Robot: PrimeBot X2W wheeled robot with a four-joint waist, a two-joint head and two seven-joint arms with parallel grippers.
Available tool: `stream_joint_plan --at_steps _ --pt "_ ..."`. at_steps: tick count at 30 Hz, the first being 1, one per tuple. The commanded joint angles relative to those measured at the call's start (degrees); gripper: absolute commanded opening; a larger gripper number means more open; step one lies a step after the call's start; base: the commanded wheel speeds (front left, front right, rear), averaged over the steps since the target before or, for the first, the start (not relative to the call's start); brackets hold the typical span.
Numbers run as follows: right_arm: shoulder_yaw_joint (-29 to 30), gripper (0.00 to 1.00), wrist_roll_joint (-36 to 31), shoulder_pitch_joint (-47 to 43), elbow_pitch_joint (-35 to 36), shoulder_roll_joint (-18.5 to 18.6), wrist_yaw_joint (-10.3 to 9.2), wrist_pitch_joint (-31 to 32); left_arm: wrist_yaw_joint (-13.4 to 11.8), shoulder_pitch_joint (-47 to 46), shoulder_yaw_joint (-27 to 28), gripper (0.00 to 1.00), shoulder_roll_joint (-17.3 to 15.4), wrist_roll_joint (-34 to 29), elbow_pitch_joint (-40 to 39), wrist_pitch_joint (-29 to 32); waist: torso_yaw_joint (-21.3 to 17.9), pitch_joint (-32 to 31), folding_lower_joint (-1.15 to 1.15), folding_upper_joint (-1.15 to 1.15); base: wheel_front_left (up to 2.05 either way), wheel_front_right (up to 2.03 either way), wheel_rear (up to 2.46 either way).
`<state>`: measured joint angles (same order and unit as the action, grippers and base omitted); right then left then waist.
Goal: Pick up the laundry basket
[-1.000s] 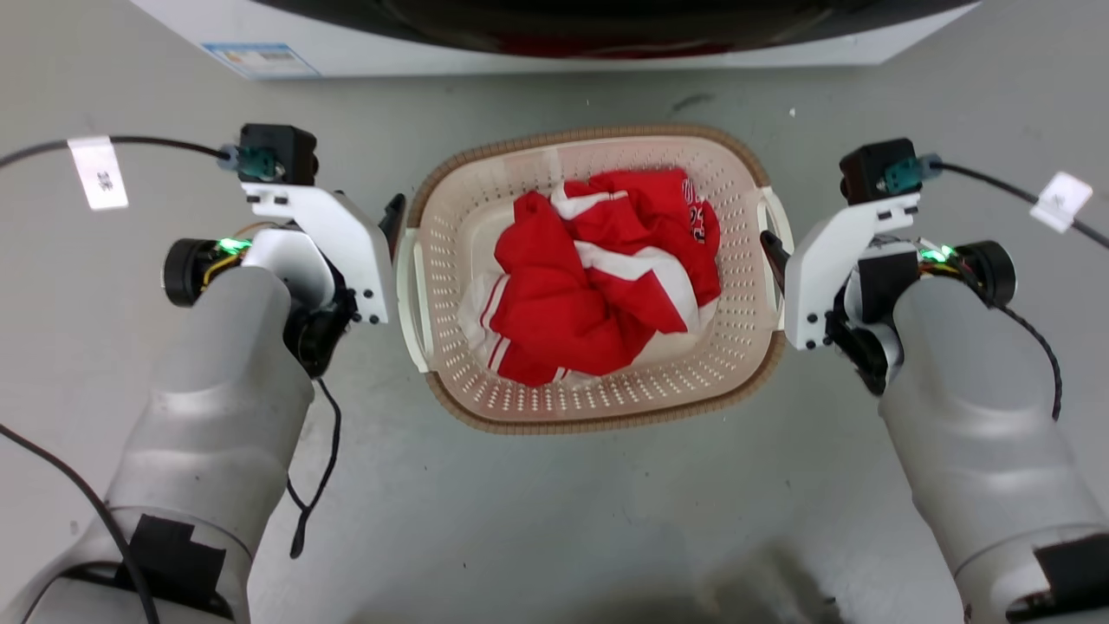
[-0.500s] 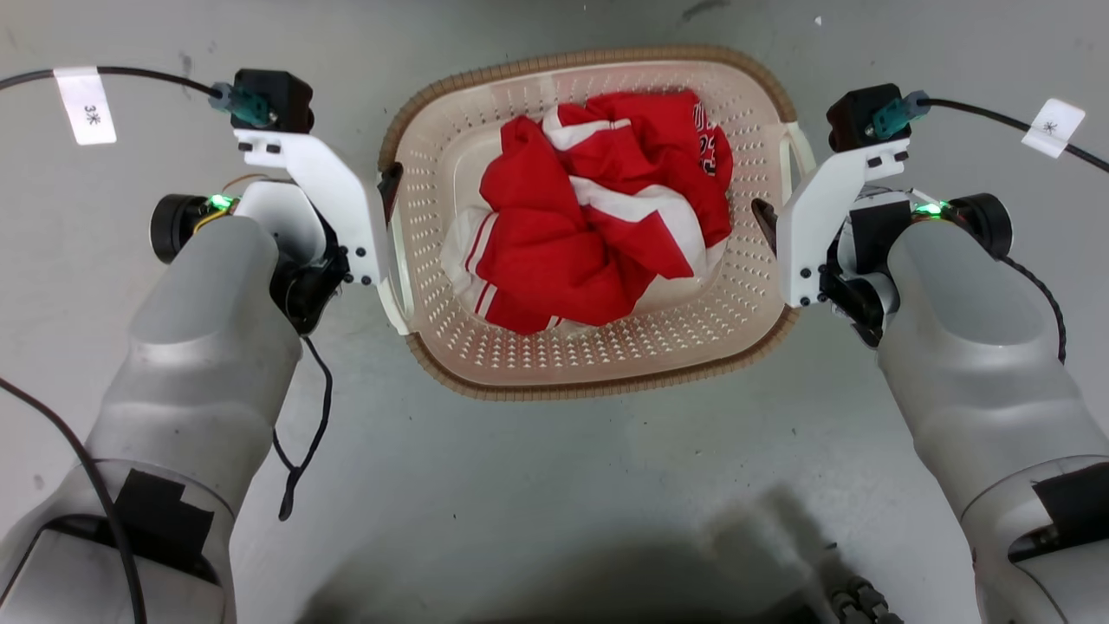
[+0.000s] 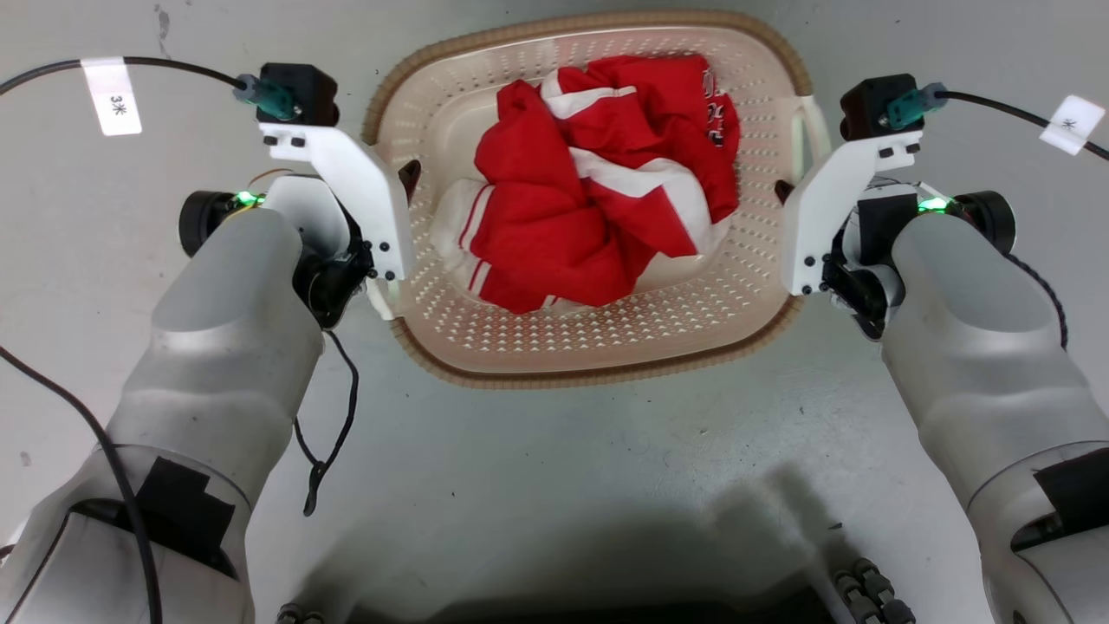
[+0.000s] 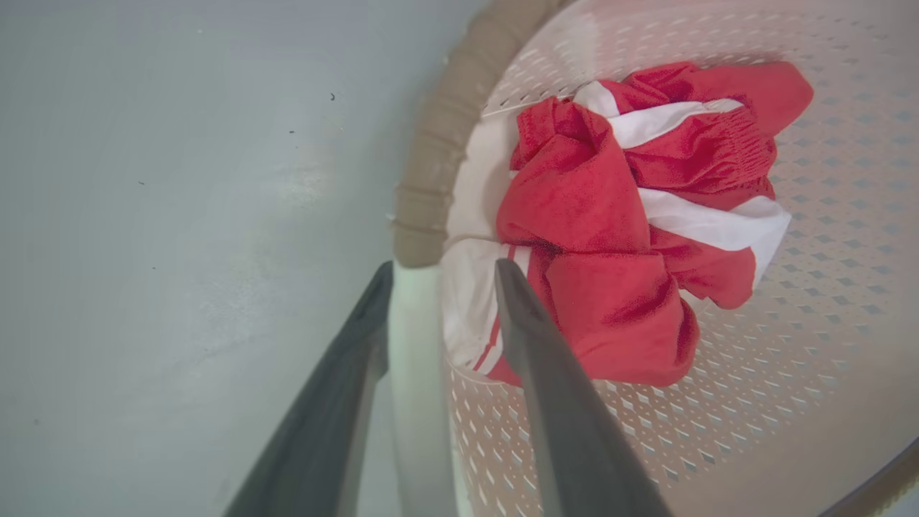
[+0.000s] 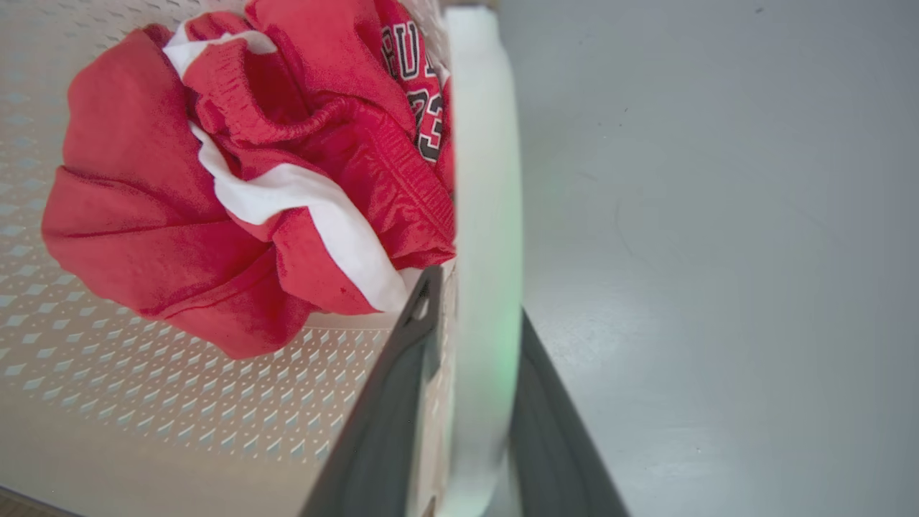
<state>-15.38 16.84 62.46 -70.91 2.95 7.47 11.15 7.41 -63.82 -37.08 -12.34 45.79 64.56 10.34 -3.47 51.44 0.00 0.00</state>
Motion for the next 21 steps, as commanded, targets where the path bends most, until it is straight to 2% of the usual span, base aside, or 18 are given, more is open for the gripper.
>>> stream_joint_plan --at_steps 1,11,18,21 --pt "-0.7 0.0 0.9 1.0 -0.3 -0.3 0.01 0.0 0.1 -0.6 -0.6 0.0 -0.5 0.7 -0.1 -0.1 0.0 0.0 0.0 0.0 0.0 0.0 0.0" --pt "-4.8 0.0 5.4 0.3 -0.9 -0.3 0.02 0.4 0.2 0.0 -4.6 0.0 -0.3 4.5 -0.2 1.3 0.0 -1.7 0.0 0.0 0.0 0.0 0.0" --pt "-8.2 0.0 9.4 -1.2 -0.8 -0.4 0.09 5.9 0.2 0.9 -6.7 0.0 0.1 7.2 0.3 4.6 -0.1 -5.8 0.0 0.0 0.0 0.0 0.0" --pt "-10.2 0.0 12.2 -1.7 -0.8 -0.5 0.1 11.0 0.2 1.3 -8.0 0.0 0.1 9.1 0.5 7.5 0.0 -9.5 0.0 0.0 0.0 0.0 0.0"
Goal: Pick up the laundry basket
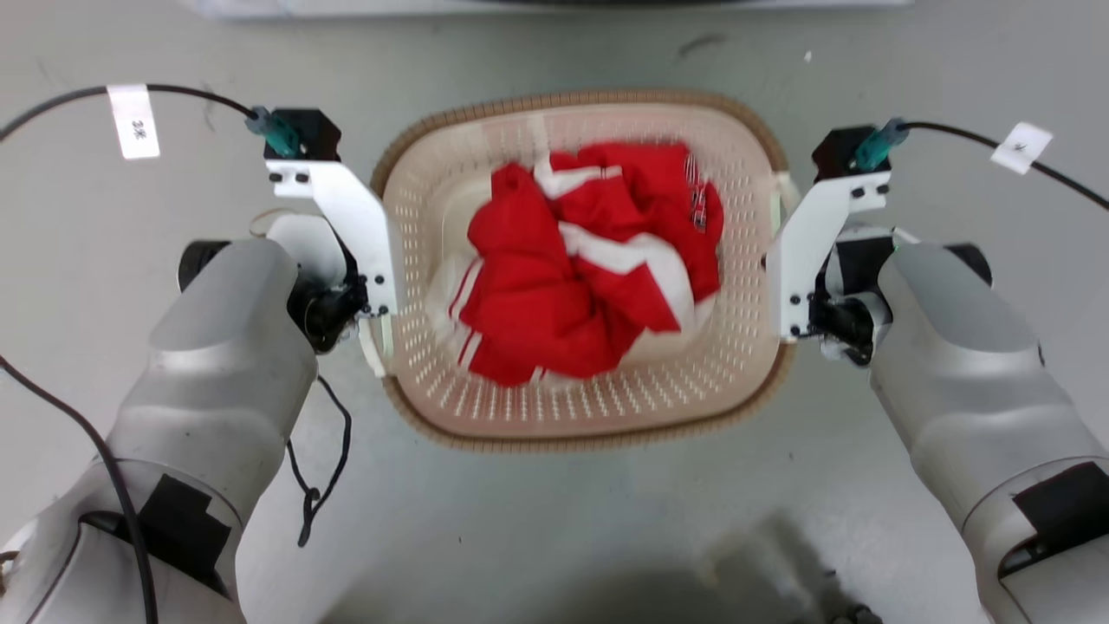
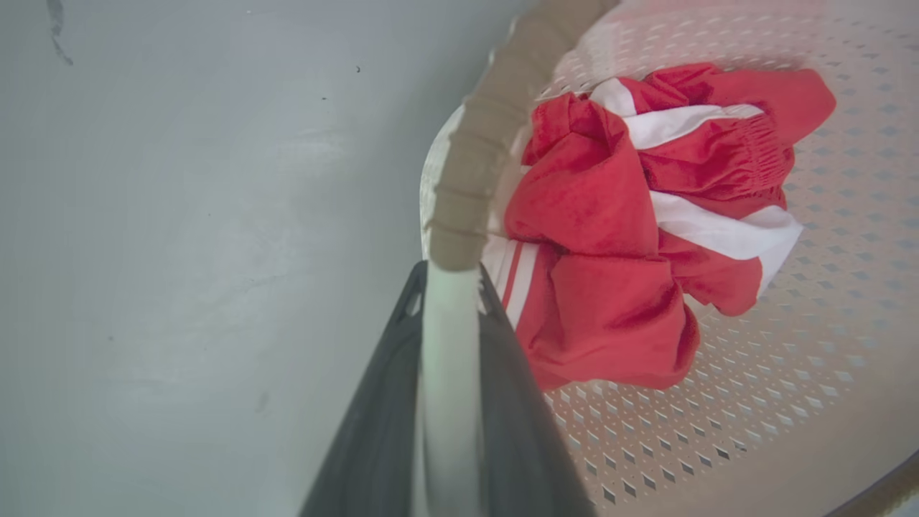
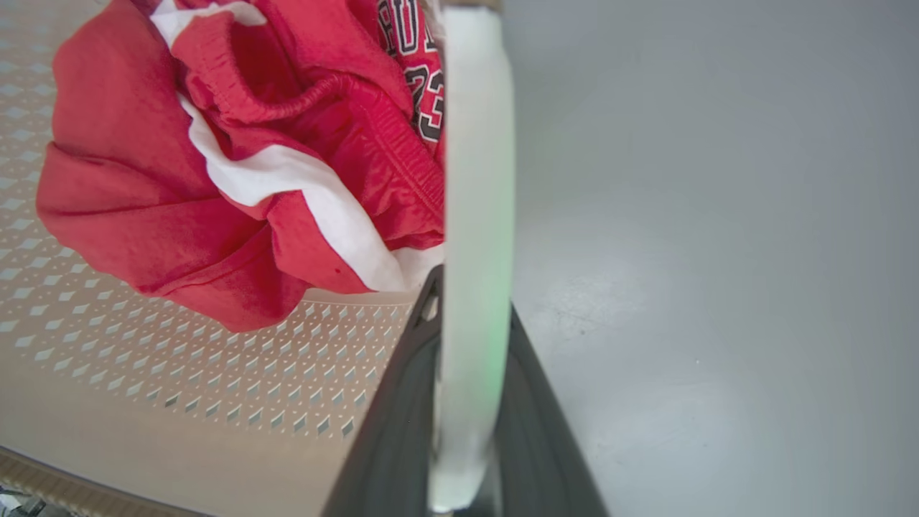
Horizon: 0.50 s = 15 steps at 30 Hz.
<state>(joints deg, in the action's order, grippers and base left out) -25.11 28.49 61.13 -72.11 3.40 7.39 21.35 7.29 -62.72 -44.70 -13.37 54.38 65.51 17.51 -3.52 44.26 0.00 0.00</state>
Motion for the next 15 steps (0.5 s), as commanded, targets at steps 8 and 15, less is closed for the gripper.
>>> stream_joint_plan --at_steps 8,15 --pt "-3.4 0.0 5.2 -2.3 0.1 -1.1 0.19 8.7 0.4 2.6 -2.3 0.0 1.2 4.6 -0.2 7.1 0.2 -11.3 0.0 0.0 0.0 0.0 0.0" --pt "-5.1 0.0 8.1 -4.5 -0.3 -1.1 0.2 13.5 0.5 4.8 -3.6 0.0 1.1 7.6 -0.4 12.9 0.2 -17.3 0.0 0.0 0.0 0.0 0.0"
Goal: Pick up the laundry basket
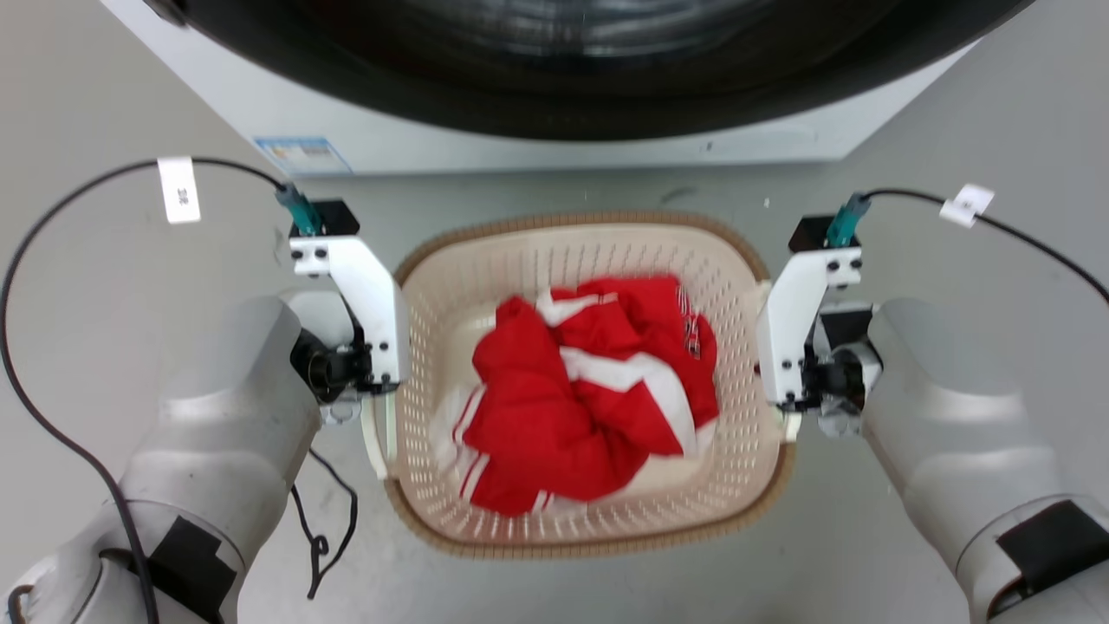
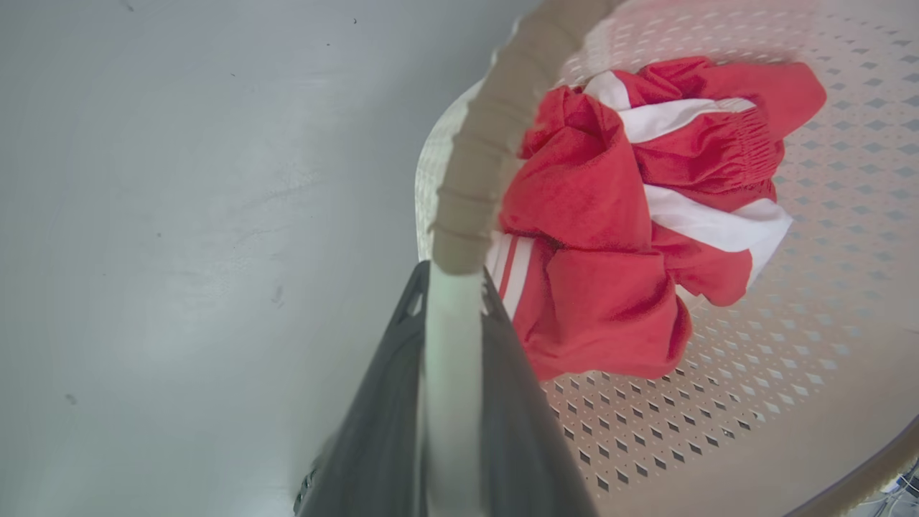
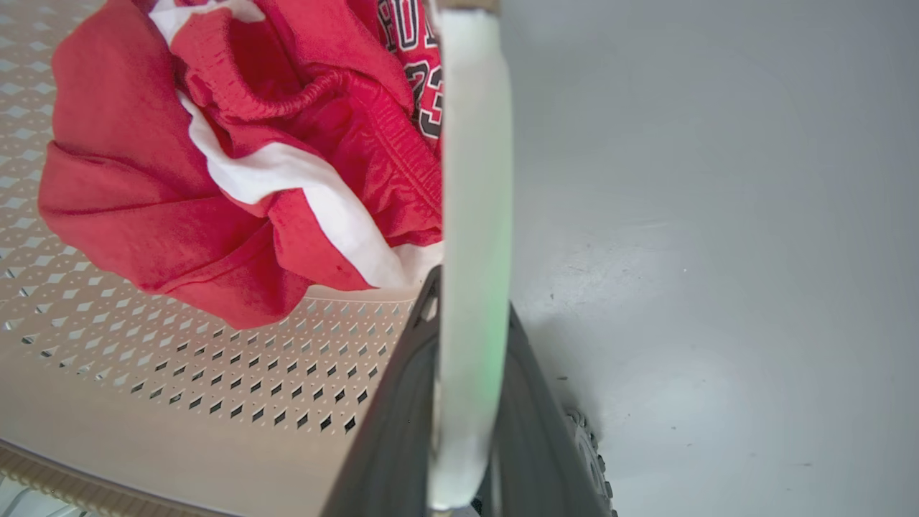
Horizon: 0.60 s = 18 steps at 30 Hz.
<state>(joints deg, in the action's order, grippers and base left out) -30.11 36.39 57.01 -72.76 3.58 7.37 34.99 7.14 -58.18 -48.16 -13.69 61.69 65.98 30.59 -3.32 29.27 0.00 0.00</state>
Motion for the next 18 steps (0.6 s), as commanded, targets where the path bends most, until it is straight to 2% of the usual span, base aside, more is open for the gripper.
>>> stream_joint_plan --at_steps 1,8,18 --pt "-0.4 0.0 0.6 -0.7 0.3 -1.3 0.22 0.4 0.6 0.6 -0.3 0.0 1.4 0.8 -0.9 1.0 0.0 -3.2 0.0 0.0 0.0 0.0 0.0" --pt "-2.3 0.0 4.1 -3.0 0.8 -1.3 0.25 4.7 0.7 2.1 -1.3 0.0 1.1 3.5 -1.2 6.2 -0.1 -8.8 0.0 0.0 0.0 0.0 0.0" --pt "-5.0 0.0 7.0 -4.5 0.4 -1.4 0.26 7.7 0.7 4.3 -2.4 0.0 1.6 5.6 -0.4 8.3 -0.4 -16.8 0.0 0.0 0.0 0.0 0.0"
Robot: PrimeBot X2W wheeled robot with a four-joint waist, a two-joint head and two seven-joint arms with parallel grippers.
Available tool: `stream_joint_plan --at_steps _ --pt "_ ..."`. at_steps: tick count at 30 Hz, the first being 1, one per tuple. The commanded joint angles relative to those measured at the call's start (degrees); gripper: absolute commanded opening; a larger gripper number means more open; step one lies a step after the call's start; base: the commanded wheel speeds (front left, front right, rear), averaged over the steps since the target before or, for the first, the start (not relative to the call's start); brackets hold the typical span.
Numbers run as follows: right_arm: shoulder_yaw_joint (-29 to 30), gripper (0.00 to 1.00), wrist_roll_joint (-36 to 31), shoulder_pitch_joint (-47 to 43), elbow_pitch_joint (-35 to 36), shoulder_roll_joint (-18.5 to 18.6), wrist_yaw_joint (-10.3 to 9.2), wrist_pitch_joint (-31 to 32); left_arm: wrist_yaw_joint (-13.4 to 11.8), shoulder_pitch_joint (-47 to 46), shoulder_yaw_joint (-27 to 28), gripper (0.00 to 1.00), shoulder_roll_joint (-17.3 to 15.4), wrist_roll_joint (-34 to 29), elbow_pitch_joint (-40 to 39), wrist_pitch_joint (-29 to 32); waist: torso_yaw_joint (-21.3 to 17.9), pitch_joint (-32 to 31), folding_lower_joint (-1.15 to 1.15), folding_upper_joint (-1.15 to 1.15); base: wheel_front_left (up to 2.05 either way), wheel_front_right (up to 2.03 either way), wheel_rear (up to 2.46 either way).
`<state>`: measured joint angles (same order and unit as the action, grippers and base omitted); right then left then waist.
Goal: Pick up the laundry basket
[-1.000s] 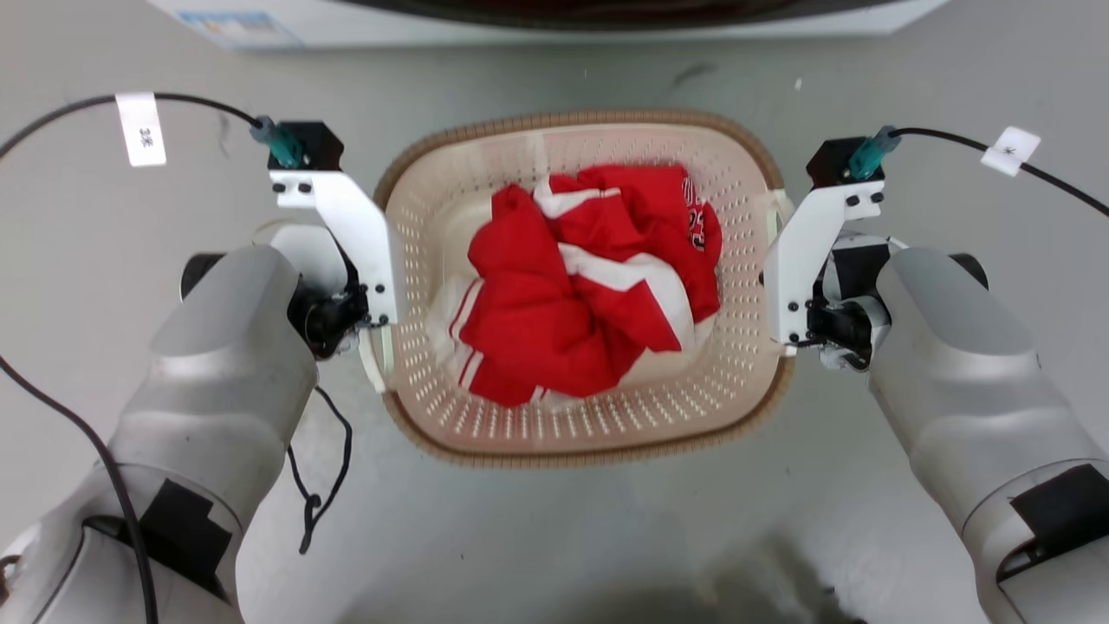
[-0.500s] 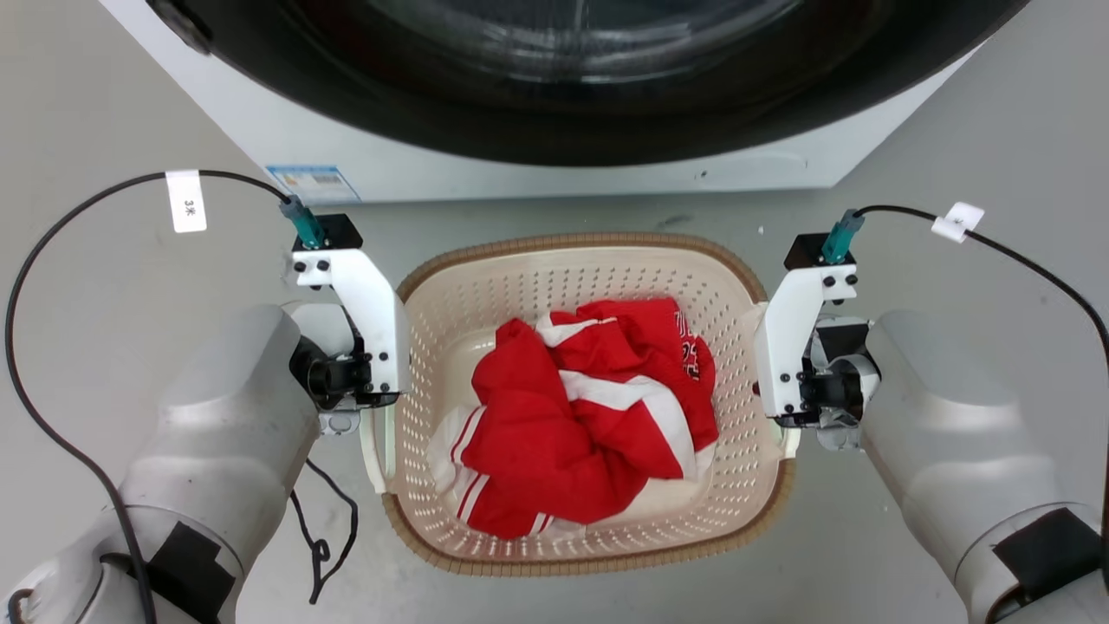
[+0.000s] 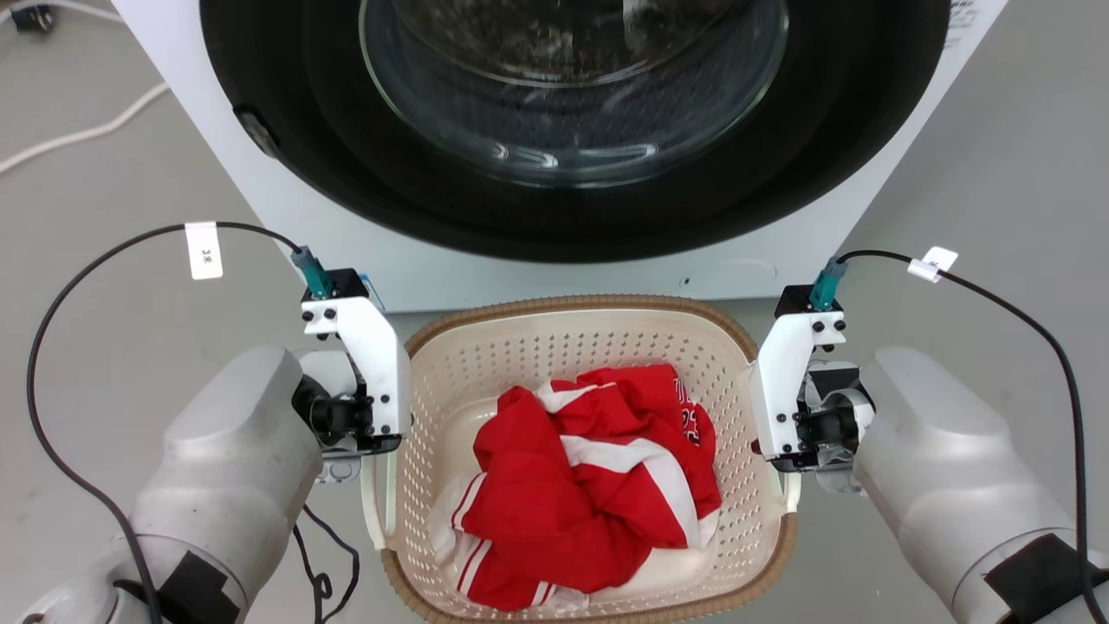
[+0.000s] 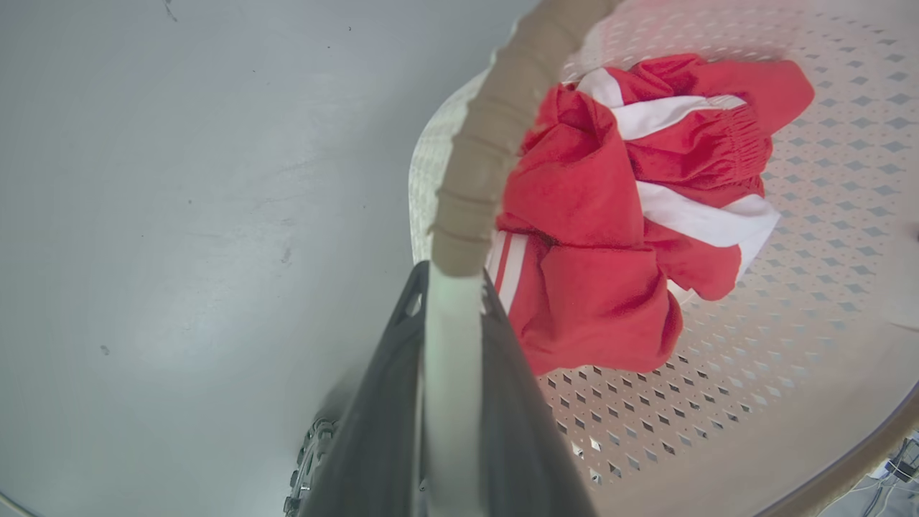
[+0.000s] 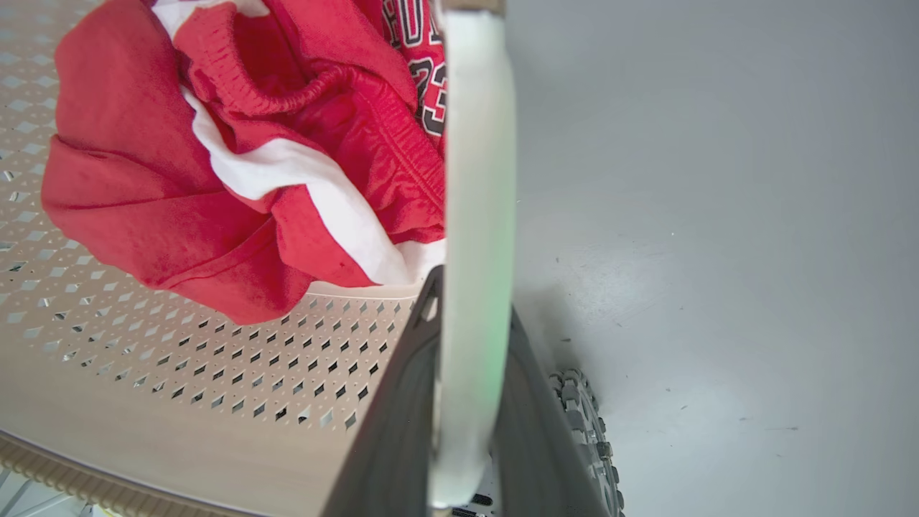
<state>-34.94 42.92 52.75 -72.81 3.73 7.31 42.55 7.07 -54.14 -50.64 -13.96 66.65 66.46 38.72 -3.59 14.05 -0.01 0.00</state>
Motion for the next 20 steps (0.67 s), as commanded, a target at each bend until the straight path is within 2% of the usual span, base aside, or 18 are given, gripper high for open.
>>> stream_joint_plan --at_steps 1,20 --pt "-0.3 0.0 0.8 -0.5 0.4 -1.6 0.32 0.3 0.7 0.7 0.0 0.0 1.9 0.9 -0.7 0.4 -0.1 -2.5 0.01 0.0 0.0 0.0 0.0" --pt "-2.1 0.0 3.0 -4.7 -0.6 -1.7 0.33 3.9 0.7 6.2 -1.6 0.0 4.0 3.9 0.8 2.6 0.1 -14.3 0.01 0.0 0.0 0.0 0.0"
